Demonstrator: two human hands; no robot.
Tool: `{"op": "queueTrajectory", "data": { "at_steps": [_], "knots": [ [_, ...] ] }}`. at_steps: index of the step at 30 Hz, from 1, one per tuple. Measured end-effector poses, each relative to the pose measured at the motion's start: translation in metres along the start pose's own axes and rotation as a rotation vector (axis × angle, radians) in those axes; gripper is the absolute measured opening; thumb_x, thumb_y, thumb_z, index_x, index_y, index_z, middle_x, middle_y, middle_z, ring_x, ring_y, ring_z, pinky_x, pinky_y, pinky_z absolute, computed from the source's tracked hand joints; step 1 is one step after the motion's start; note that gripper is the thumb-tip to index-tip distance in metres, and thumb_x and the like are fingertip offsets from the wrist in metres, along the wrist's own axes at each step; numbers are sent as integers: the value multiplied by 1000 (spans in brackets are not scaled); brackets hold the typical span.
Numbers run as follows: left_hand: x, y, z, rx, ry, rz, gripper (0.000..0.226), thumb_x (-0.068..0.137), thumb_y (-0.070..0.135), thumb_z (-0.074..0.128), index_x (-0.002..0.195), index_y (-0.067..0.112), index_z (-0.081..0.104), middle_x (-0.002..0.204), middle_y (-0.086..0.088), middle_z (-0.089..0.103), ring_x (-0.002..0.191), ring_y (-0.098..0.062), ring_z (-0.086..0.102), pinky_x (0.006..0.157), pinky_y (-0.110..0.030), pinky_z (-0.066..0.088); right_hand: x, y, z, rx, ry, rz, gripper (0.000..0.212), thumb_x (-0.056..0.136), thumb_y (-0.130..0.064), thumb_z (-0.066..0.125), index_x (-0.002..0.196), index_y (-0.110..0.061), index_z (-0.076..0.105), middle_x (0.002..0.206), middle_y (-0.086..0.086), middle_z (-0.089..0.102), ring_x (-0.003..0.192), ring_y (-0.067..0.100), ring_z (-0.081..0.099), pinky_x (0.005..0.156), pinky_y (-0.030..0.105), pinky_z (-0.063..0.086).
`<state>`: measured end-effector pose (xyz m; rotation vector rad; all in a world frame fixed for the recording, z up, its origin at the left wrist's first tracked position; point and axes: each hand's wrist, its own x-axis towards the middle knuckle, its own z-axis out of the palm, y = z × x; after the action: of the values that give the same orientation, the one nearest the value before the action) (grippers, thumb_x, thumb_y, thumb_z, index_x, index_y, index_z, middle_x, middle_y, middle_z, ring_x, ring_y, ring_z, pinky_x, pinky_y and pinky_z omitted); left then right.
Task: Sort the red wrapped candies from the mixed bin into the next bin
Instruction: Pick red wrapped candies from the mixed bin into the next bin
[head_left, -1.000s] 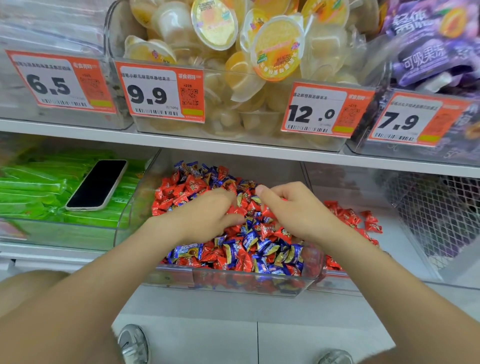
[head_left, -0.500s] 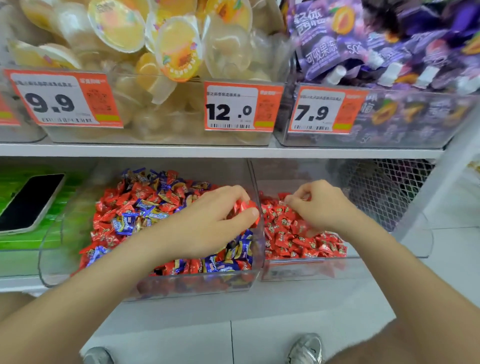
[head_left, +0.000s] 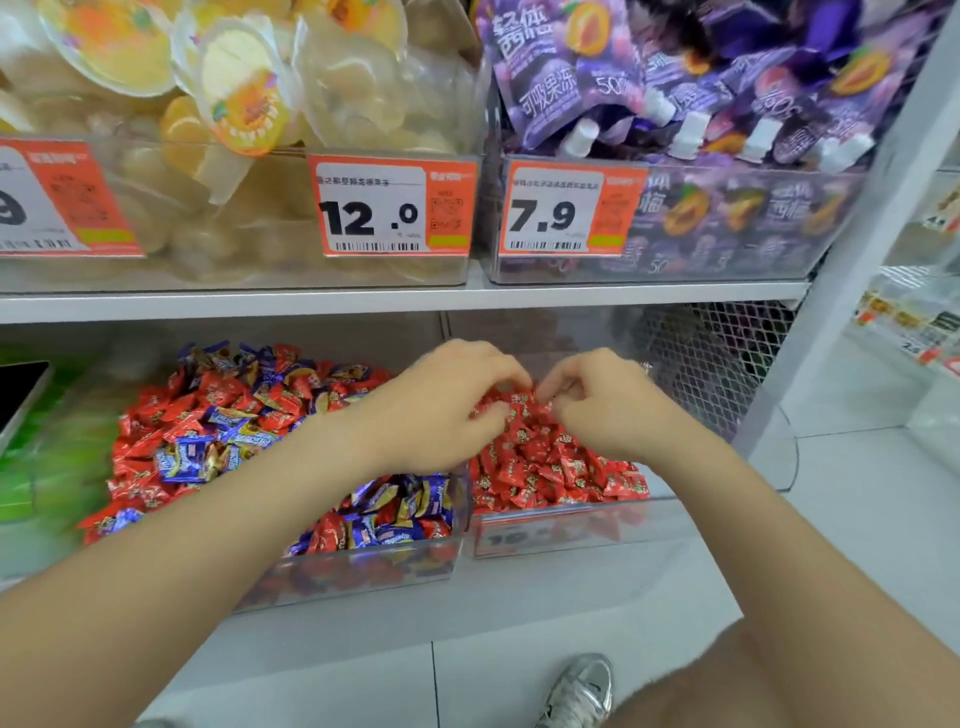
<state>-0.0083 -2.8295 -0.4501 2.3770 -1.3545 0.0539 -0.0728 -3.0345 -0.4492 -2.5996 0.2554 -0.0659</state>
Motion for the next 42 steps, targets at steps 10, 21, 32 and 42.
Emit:
{"op": "queueTrajectory", "data": {
  "at_steps": [10, 21, 32, 42],
  "knots": [
    [-74, -31, 8, -122, 125, -202, 21, 102, 26, 56, 116, 40, 61, 119, 19, 49, 119, -8, 45, 102, -31, 40, 47, 5, 63, -421, -362, -163, 45, 98, -15, 67, 141, -27, 60, 130, 7, 55, 121, 31, 57, 103, 37, 48],
    [-90, -63, -19, 226, -20, -538, 38, 96, 49, 54, 129, 31, 52, 125, -2, 45, 116, -31, 44, 100, -47, 45, -5, -101, 64, 82, 117, -357, 18, 88, -13, 56, 99, -25, 64, 83, -7, 64, 75, 12, 60, 74, 33, 50],
    [-111, -145, -51, 118, -121, -588, 63, 92, 34, 70, 151, 30, 46, 150, -2, 52, 140, -30, 47, 115, -52, 40, 61, -161, 139, -232, -68, -399, 25, 80, -27, 73, 101, -15, 64, 84, 6, 65, 81, 34, 66, 68, 45, 60],
    [-97, -159, -35, 166, -65, -371, 31, 91, 28, 77, 116, 28, 60, 110, 6, 62, 97, -17, 58, 84, -38, 50, 74, -167, 134, -222, -165, -340, 13, 75, -28, 77, 87, -27, 71, 89, -5, 72, 86, 21, 69, 81, 37, 62]
  ]
}}
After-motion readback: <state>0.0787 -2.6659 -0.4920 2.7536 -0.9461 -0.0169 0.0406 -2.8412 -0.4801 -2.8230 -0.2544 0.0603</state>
